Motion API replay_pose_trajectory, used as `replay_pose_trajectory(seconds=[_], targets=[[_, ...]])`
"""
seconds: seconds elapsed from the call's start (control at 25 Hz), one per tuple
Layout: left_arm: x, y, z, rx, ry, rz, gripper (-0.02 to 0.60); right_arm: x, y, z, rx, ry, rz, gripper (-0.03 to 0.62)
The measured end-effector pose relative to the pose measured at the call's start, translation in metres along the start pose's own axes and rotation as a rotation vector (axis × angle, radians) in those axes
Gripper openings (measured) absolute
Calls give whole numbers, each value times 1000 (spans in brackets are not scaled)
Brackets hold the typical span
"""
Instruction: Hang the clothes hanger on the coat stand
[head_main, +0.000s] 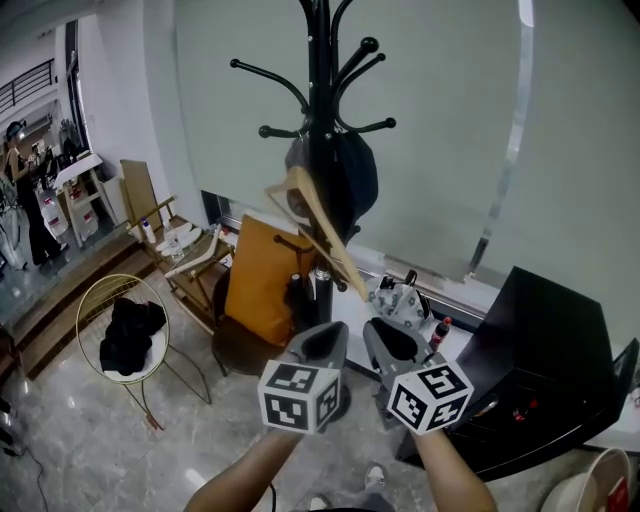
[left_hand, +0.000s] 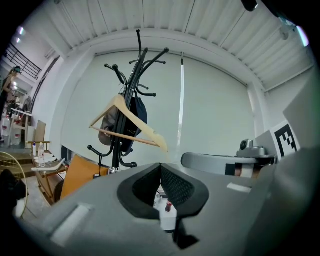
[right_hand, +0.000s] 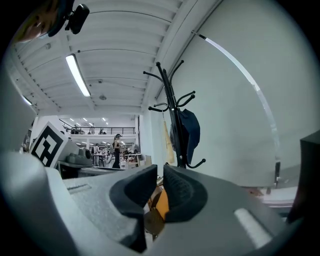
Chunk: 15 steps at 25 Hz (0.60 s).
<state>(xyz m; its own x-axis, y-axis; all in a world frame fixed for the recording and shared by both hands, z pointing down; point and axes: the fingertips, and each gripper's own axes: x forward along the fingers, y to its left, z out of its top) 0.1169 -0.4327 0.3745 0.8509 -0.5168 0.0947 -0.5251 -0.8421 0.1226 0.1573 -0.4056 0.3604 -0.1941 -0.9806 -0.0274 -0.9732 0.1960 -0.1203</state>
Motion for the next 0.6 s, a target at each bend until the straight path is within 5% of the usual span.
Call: replay_pose_trajectory(seconds=[0.6], targets=[[-3, 6, -10, 13, 28, -26, 5, 1, 10, -18, -25, 40, -32, 2]])
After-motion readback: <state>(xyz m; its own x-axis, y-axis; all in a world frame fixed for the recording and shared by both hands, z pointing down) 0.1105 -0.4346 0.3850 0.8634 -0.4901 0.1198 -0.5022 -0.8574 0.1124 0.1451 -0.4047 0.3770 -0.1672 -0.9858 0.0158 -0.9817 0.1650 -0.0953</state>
